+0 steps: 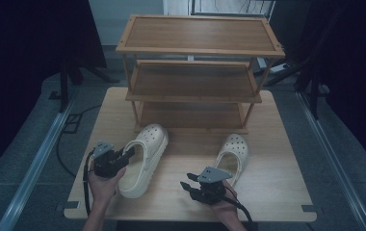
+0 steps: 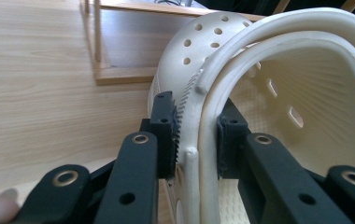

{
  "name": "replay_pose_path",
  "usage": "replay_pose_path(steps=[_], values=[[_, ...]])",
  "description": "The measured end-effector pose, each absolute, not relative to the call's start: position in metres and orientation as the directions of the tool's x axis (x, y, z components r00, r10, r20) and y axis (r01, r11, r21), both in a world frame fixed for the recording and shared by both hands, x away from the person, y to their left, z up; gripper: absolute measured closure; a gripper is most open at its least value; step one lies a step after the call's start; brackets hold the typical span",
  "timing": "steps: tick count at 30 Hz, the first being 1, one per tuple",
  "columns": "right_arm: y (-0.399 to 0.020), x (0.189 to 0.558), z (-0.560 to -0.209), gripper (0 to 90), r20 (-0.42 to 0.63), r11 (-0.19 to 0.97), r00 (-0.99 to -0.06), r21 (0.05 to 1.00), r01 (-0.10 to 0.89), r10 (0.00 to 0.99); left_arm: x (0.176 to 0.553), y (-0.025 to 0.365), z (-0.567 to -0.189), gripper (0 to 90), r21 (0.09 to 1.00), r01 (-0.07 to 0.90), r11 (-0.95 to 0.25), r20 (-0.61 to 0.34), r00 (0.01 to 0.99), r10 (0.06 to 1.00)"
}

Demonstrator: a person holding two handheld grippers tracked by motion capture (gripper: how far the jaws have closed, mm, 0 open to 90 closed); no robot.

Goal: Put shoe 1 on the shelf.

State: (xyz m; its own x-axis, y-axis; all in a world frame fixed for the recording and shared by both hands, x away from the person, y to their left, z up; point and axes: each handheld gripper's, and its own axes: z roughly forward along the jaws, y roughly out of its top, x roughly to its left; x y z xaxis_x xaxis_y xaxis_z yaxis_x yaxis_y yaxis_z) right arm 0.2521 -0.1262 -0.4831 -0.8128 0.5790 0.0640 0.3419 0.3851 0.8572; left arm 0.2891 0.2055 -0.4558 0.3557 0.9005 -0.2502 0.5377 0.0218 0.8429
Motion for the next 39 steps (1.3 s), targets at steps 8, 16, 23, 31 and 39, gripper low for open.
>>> replay_pose_path(steps=[8, 16, 23, 31, 39], values=[[-0.132, 0.253, -0.480, 59.4, 0.089, 0.354, -0.805, 0.865, 0.354, 0.586, 0.311, 0.185, -0.453, 73.7, 0.840, 0.542, -0.008, -0.231, 0.371, 0.899], [-0.140, 0.255, -0.480, 59.3, 0.140, 0.312, -0.795, 0.869, 0.384, 0.590, 0.334, 0.163, -0.454, 73.5, 0.834, 0.550, -0.035, -0.196, 0.356, 0.913], [-0.141, 0.254, -0.478, 59.1, 0.161, 0.299, -0.799, 0.870, 0.392, 0.579, 0.359, 0.143, -0.452, 72.9, 0.825, 0.561, -0.067, -0.164, 0.352, 0.921], [-0.141, 0.254, -0.478, 58.9, 0.174, 0.291, -0.799, 0.870, 0.399, 0.575, 0.379, 0.124, -0.452, 72.7, 0.849, 0.527, -0.043, -0.158, 0.331, 0.930], [-0.142, 0.255, -0.477, 58.5, 0.179, 0.283, -0.798, 0.872, 0.399, 0.575, 0.399, 0.110, -0.454, 72.7, 0.841, 0.539, -0.054, -0.141, 0.315, 0.939]])
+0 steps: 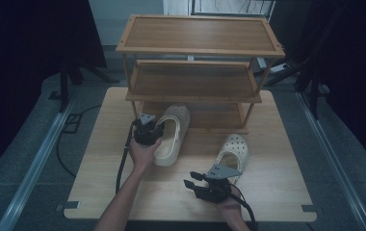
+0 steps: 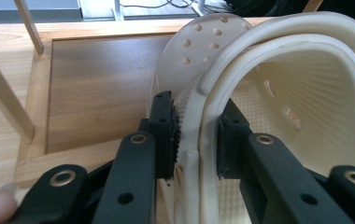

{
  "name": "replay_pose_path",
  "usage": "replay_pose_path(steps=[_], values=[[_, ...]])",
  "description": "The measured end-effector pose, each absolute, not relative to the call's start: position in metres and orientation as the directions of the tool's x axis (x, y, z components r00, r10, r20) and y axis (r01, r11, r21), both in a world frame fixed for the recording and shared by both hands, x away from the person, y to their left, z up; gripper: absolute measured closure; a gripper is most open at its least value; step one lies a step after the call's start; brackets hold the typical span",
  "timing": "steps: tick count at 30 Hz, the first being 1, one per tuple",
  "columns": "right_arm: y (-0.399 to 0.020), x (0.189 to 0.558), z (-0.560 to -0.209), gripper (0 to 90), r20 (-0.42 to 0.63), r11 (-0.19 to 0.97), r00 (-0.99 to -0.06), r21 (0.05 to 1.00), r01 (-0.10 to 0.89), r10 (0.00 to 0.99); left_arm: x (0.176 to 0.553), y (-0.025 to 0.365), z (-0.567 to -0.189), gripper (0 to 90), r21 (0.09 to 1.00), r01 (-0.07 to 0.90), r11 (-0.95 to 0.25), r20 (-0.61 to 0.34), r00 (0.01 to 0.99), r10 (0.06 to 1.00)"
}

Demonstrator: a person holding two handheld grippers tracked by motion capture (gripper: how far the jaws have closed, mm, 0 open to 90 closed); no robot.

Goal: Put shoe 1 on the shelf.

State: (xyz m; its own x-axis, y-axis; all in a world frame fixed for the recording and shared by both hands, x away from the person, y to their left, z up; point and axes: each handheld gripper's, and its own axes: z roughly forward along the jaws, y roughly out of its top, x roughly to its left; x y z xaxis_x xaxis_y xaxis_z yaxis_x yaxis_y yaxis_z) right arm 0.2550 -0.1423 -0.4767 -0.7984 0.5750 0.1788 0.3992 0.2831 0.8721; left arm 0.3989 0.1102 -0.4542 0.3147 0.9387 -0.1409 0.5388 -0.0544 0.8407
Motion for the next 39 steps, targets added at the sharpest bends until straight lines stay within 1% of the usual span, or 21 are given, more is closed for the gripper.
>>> replay_pose_path(steps=[6, 12, 15, 24, 27, 28, 30, 32, 35, 39], values=[[-0.146, 0.256, -0.475, 58.5, 0.186, 0.271, -0.794, 0.875, 0.402, 0.578, 0.416, 0.102, -0.458, 72.8, 0.832, 0.553, -0.044, -0.147, 0.297, 0.944], [-0.148, 0.258, -0.476, 58.3, 0.194, 0.267, -0.791, 0.872, 0.410, 0.580, 0.429, 0.094, -0.464, 72.6, 0.831, 0.554, -0.056, -0.124, 0.283, 0.951], [-0.148, 0.258, -0.476, 58.3, 0.194, 0.268, -0.792, 0.872, 0.410, 0.579, 0.433, 0.093, -0.468, 72.5, 0.829, 0.558, -0.039, -0.136, 0.269, 0.954], [-0.147, 0.259, -0.477, 58.2, 0.196, 0.270, -0.792, 0.870, 0.413, 0.579, 0.441, 0.085, -0.477, 72.1, 0.831, 0.555, -0.042, -0.104, 0.229, 0.968], [-0.148, 0.257, -0.476, 58.3, 0.184, 0.268, -0.788, 0.875, 0.404, 0.587, 0.444, 0.081, -0.475, 71.7, 0.826, 0.560, -0.066, -0.087, 0.242, 0.966], [-0.147, 0.257, -0.475, 58.3, 0.180, 0.268, -0.790, 0.877, 0.399, 0.587, 0.446, 0.076, -0.473, 71.7, 0.830, 0.550, -0.091, -0.061, 0.252, 0.966], [-0.146, 0.256, -0.474, 58.3, 0.178, 0.270, -0.793, 0.878, 0.395, 0.583, 0.448, 0.075, -0.473, 71.6, 0.837, 0.540, -0.093, -0.058, 0.255, 0.965], [-0.146, 0.255, -0.474, 58.3, 0.177, 0.271, -0.793, 0.878, 0.395, 0.583, 0.453, 0.070, -0.474, 71.8, 0.834, 0.547, -0.074, -0.074, 0.244, 0.967], [-0.145, 0.255, -0.475, 58.3, 0.177, 0.274, -0.793, 0.876, 0.397, 0.583, 0.456, 0.066, -0.476, 71.3, 0.830, 0.551, -0.089, -0.058, 0.243, 0.968], [-0.146, 0.256, -0.476, 58.2, 0.180, 0.275, -0.794, 0.874, 0.400, 0.581, 0.462, 0.065, -0.479, 71.3, 0.837, 0.544, -0.056, -0.061, 0.195, 0.979]])
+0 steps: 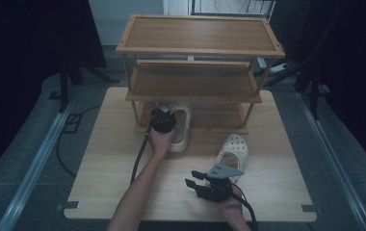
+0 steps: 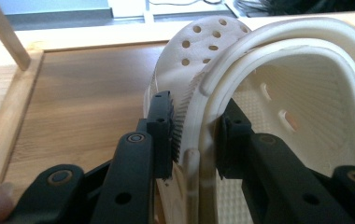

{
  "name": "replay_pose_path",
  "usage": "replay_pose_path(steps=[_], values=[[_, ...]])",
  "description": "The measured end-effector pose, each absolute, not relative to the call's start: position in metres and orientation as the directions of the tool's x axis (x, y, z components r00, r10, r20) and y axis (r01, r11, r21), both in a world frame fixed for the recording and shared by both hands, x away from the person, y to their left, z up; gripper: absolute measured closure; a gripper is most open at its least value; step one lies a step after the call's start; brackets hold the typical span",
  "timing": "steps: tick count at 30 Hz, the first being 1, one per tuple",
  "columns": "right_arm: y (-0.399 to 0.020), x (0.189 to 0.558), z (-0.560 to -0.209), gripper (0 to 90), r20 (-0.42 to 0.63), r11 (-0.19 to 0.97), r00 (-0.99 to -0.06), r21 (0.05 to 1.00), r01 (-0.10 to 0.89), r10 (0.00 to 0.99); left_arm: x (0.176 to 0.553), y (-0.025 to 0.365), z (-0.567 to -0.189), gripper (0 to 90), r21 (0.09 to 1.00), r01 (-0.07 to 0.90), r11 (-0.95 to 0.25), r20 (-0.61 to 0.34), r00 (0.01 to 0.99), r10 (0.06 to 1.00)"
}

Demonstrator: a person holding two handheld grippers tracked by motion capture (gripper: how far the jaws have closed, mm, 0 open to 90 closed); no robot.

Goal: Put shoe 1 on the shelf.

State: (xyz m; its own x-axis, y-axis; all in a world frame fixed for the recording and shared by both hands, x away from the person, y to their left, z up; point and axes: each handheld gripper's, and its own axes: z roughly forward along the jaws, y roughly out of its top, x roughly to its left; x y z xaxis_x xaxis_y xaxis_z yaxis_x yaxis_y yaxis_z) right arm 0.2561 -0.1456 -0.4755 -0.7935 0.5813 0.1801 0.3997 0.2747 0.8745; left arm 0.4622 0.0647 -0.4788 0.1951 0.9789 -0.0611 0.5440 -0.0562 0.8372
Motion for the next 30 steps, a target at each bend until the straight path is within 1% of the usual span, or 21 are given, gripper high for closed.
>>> replay_pose_path(steps=[1, 3, 6, 7, 8, 10, 12, 13, 15, 19, 22, 24, 28, 30], values=[[-0.146, 0.256, -0.476, 58.2, 0.180, 0.275, -0.794, 0.874, 0.400, 0.581, 0.463, 0.064, -0.479, 71.3, 0.838, 0.544, -0.046, -0.065, 0.183, 0.981], [-0.146, 0.257, -0.476, 58.1, 0.180, 0.276, -0.792, 0.873, 0.401, 0.583, 0.467, 0.068, -0.479, 70.8, 0.840, 0.535, -0.088, -0.035, 0.215, 0.976], [-0.146, 0.257, -0.477, 58.1, 0.180, 0.277, -0.792, 0.873, 0.402, 0.584, 0.467, 0.067, -0.480, 69.2, 0.844, 0.529, -0.085, -0.040, 0.220, 0.975], [-0.146, 0.257, -0.477, 58.1, 0.179, 0.279, -0.792, 0.872, 0.402, 0.584, 0.465, 0.064, -0.478, 64.4, 0.852, 0.522, -0.026, -0.095, 0.203, 0.975], [-0.146, 0.257, -0.477, 58.1, 0.179, 0.282, -0.793, 0.870, 0.404, 0.582, 0.464, 0.066, -0.476, 60.1, 0.849, 0.528, -0.026, -0.105, 0.216, 0.971], [-0.145, 0.257, -0.478, 58.1, 0.181, 0.282, -0.792, 0.869, 0.407, 0.584, 0.464, 0.067, -0.476, 47.5, 0.843, 0.537, -0.027, -0.117, 0.232, 0.966], [-0.144, 0.257, -0.478, 58.0, 0.180, 0.285, -0.793, 0.868, 0.407, 0.582, 0.463, 0.068, -0.475, 40.3, 0.841, 0.540, -0.042, -0.110, 0.246, 0.963], [-0.144, 0.257, -0.478, 58.0, 0.180, 0.285, -0.793, 0.868, 0.407, 0.582, 0.462, 0.068, -0.475, 40.3, 0.834, 0.550, -0.037, -0.119, 0.247, 0.962], [-0.143, 0.256, -0.479, 58.0, 0.176, 0.291, -0.796, 0.868, 0.403, 0.579, 0.459, 0.072, -0.473, 32.5, 0.826, 0.561, -0.056, -0.126, 0.280, 0.952], [-0.142, 0.256, -0.479, 57.7, 0.175, 0.296, -0.797, 0.865, 0.405, 0.578, 0.450, 0.079, -0.471, 31.3, 0.832, 0.554, -0.044, -0.149, 0.299, 0.942], [-0.141, 0.256, -0.480, 57.6, 0.173, 0.299, -0.798, 0.864, 0.404, 0.577, 0.443, 0.085, -0.469, 30.8, 0.835, 0.547, -0.064, -0.143, 0.328, 0.934], [-0.141, 0.256, -0.480, 57.6, 0.173, 0.301, -0.798, 0.863, 0.405, 0.577, 0.437, 0.087, -0.468, 31.2, 0.841, 0.540, -0.047, -0.161, 0.330, 0.930], [-0.139, 0.255, -0.481, 57.6, 0.174, 0.302, -0.799, 0.862, 0.406, 0.576, 0.426, 0.094, -0.465, 31.4, 0.848, 0.527, -0.051, -0.170, 0.362, 0.917], [-0.139, 0.255, -0.481, 57.5, 0.172, 0.305, -0.800, 0.862, 0.405, 0.575, 0.418, 0.098, -0.462, 33.7, 0.857, 0.514, -0.045, -0.174, 0.370, 0.912]])
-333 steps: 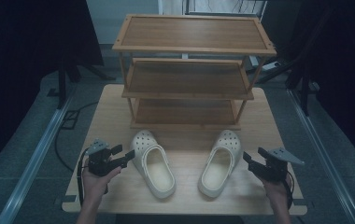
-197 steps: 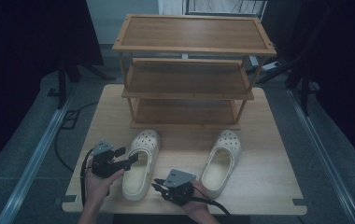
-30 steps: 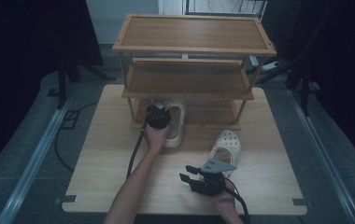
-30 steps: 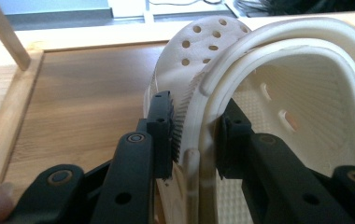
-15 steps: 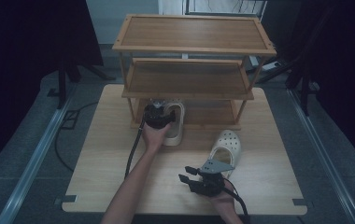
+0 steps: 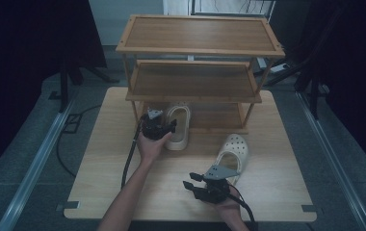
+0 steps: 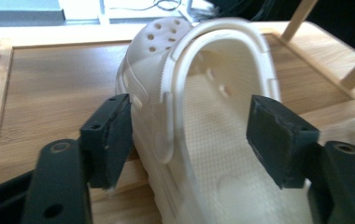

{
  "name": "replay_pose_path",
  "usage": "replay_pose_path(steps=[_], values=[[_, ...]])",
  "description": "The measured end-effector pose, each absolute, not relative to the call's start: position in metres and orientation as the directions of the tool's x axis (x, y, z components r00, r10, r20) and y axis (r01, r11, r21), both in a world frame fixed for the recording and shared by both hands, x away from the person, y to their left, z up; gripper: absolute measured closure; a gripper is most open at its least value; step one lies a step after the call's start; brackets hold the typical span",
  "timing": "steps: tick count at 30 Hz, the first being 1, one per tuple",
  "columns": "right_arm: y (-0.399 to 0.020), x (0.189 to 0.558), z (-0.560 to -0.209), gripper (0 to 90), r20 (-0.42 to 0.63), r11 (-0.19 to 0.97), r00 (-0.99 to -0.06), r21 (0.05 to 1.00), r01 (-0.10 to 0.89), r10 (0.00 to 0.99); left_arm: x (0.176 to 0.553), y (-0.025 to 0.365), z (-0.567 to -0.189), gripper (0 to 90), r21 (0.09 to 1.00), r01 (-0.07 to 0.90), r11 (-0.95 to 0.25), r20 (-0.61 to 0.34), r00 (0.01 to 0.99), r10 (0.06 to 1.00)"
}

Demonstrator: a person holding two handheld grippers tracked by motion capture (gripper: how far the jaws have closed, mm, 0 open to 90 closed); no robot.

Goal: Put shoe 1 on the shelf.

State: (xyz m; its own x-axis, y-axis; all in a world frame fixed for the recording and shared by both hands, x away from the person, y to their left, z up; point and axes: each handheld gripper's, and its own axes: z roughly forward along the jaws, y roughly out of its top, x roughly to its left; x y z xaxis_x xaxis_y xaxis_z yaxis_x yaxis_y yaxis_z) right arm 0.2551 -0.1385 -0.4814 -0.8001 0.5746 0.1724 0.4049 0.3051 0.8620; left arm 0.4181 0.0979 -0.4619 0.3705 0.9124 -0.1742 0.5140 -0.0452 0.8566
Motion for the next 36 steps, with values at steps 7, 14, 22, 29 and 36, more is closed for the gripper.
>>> replay_pose_path(steps=[7, 14, 22, 29, 36], values=[[-0.139, 0.255, -0.481, 57.5, 0.169, 0.308, -0.800, 0.861, 0.404, 0.576, 0.388, 0.108, -0.455, 59.2, 0.870, 0.488, -0.063, -0.148, 0.380, 0.913], [-0.137, 0.254, -0.481, 57.4, 0.164, 0.313, -0.801, 0.861, 0.401, 0.575, 0.361, 0.114, -0.456, 83.4, 0.858, 0.502, -0.113, -0.127, 0.419, 0.899], [-0.139, 0.254, -0.481, 57.4, 0.164, 0.313, -0.800, 0.860, 0.402, 0.577, 0.340, 0.120, -0.473, 89.9, 0.834, 0.536, -0.132, -0.169, 0.474, 0.864], [-0.139, 0.254, -0.481, 57.0, 0.160, 0.314, -0.798, 0.860, 0.401, 0.581, 0.330, 0.115, -0.481, 90.0, 0.814, 0.552, -0.180, -0.159, 0.510, 0.845], [-0.138, 0.253, -0.480, 57.0, 0.158, 0.314, -0.801, 0.862, 0.397, 0.577, 0.326, 0.102, -0.490, 90.0, 0.795, 0.561, -0.233, -0.139, 0.541, 0.829]])
